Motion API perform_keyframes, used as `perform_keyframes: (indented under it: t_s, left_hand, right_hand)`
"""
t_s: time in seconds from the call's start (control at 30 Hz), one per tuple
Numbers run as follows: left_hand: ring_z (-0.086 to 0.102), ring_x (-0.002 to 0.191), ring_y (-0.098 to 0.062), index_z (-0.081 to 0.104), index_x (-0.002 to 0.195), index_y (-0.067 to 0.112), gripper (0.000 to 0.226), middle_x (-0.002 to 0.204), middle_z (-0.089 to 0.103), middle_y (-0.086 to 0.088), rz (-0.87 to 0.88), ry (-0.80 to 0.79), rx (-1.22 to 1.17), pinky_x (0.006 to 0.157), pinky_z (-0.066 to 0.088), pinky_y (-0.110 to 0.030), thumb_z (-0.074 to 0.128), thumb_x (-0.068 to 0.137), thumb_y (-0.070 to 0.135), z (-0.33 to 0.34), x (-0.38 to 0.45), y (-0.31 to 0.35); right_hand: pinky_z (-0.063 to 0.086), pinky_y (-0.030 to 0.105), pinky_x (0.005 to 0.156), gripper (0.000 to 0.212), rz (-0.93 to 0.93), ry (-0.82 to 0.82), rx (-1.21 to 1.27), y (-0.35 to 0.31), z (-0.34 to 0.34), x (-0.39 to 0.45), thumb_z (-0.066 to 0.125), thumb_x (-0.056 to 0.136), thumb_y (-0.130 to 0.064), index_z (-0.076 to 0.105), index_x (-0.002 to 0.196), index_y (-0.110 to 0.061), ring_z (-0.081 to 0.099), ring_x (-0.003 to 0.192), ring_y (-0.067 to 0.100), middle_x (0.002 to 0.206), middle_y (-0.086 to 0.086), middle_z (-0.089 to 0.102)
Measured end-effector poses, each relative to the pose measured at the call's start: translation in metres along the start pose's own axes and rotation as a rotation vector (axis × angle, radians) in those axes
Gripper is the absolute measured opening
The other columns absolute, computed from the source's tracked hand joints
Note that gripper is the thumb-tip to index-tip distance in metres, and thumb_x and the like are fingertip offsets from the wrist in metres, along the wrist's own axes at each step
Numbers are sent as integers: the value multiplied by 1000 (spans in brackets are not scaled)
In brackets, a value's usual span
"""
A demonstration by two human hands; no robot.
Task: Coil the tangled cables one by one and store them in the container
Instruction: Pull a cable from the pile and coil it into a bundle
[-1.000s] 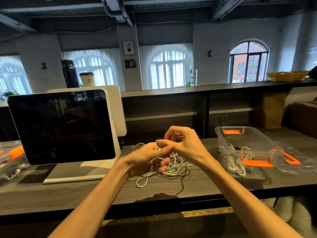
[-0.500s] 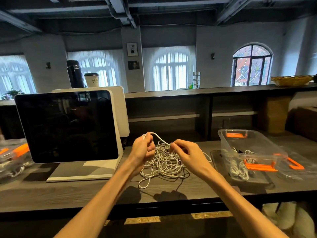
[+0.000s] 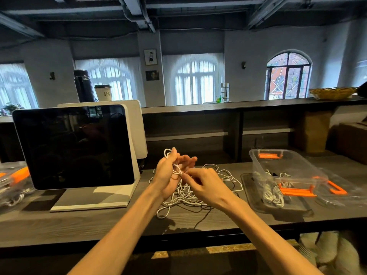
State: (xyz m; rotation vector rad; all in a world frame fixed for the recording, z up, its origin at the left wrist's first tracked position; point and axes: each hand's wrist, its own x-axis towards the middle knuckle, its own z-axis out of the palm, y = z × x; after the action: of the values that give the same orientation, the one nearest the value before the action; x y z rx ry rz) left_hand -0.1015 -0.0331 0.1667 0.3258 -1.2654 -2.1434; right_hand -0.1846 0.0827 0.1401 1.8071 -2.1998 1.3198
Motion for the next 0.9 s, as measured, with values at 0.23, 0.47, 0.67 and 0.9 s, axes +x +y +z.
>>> perform_keyframes:
  t_s: [0.23, 0.47, 0.67, 0.9]
  left_hand:
    - [30, 43, -4, 57, 123, 13, 25, 67, 51, -1, 70, -26, 73, 34, 25, -15, 37, 109, 15, -11, 9, 22]
    - [38, 51, -6, 62, 88, 15, 40, 67, 54, 4, 87, -183, 739, 44, 26, -18, 40, 106, 43, -5, 2, 15]
    - [38, 44, -7, 52, 71, 16, 56, 57, 46, 2, 30, -206, 758, 43, 32, -16, 30, 107, 53, -2, 1, 11]
    - [59, 60, -15, 60, 82, 11, 61, 71, 60, -6, 16, -225, 794, 62, 56, -31, 30, 105, 58, -3, 5, 2]
  right_hand:
    - [54, 24, 71, 27, 76, -22, 231, 17, -5, -19, 55, 105, -37, 72, 97, -19, 68, 76, 9, 86, -1, 72]
    - [47, 21, 64, 18, -148, 57, -7, 7, -15, -2, 66, 100, -29, 77, 107, -17, 59, 76, 6, 87, -9, 64]
    - [50, 19, 69, 10, -242, 88, -60, 2, -25, 6, 73, 94, -28, 77, 102, -22, 60, 84, 6, 91, -12, 60]
    - [54, 23, 68, 15, -221, 23, -84, -1, -31, 9, 76, 91, -32, 80, 103, -24, 60, 84, 6, 91, -15, 58]
